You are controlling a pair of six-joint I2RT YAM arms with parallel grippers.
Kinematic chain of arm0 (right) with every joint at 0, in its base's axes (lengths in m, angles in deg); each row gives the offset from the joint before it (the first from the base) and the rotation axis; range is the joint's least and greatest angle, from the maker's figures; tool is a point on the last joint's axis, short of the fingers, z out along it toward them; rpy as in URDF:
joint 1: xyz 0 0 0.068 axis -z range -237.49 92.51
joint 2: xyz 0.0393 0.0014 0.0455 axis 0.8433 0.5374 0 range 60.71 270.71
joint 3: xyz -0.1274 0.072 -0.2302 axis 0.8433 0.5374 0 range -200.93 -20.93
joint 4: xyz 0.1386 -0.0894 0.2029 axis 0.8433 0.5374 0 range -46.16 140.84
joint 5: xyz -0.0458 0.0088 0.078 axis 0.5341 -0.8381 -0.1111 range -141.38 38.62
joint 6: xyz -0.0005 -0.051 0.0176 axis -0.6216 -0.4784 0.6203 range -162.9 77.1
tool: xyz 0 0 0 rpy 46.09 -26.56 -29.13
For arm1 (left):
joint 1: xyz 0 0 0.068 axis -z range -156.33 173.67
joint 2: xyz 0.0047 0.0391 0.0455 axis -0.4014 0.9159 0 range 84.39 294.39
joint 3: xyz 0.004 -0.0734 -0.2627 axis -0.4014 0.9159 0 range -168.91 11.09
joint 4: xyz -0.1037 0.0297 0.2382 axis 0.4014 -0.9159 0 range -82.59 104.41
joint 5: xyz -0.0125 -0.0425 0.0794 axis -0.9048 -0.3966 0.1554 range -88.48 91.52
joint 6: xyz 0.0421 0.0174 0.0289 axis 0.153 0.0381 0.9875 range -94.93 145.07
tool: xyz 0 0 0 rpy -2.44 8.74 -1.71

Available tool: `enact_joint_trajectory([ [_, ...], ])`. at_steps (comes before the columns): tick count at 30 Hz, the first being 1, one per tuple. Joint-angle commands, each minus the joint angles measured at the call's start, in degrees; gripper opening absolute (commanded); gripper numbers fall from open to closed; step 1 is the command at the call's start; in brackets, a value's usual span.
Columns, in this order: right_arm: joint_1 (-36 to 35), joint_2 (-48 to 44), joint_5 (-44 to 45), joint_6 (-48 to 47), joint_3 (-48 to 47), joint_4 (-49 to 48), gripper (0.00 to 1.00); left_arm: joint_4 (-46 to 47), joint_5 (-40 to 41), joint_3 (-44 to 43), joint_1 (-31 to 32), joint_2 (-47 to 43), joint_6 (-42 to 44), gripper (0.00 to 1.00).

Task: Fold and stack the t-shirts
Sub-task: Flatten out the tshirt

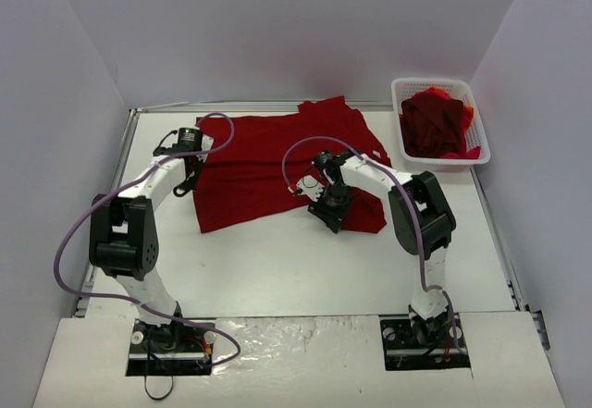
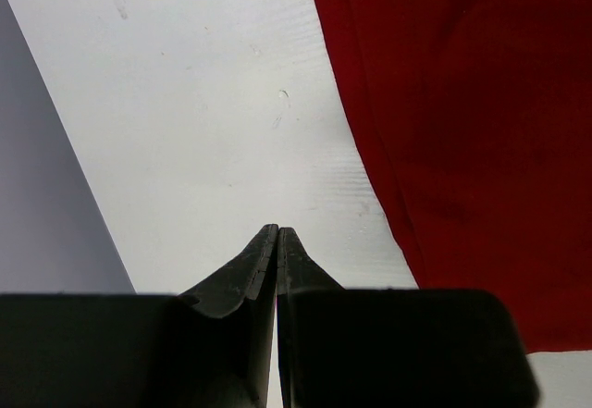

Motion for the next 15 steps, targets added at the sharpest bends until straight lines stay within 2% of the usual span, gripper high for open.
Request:
enact_joint_trajectory([
  [1, -0.94, 2.03, 1.88, 1.01, -1.24, 1.44, 0.33, 0.8, 0.01, -0.02, -0.4, -2.8, -0.42, 0.02],
  [2, -1.03, 2.38, 2.66, 1.1, -1.15, 1.26, 0.28, 0.8, 0.01, -0.02, -0.4, -2.8, -0.42, 0.02],
  [3, -1.12, 2.82, 3.02, 1.28, -0.97, 1.17, 0.16, 0.8, -0.07, 0.07, -0.31, -2.8, -0.42, 0.02],
  [5, -1.56, 3.53, 3.46, 1.63, -0.62, 1.35, 0.03, 0.8, -0.16, 0.07, -0.4, -2.89, -0.42, 0.02],
  [6, -1.91, 3.18, 3.63, 1.54, 0.08, 1.35, 0.0, 0.8, -0.25, 0.07, -0.4, -2.89, -0.42, 0.03],
  [15, -8.23, -1.3, 0.57, 0.4, 1.75, 7.93, 0.0, 0.36, -1.04, -0.46, -0.22, -3.24, -0.24, 0.02],
])
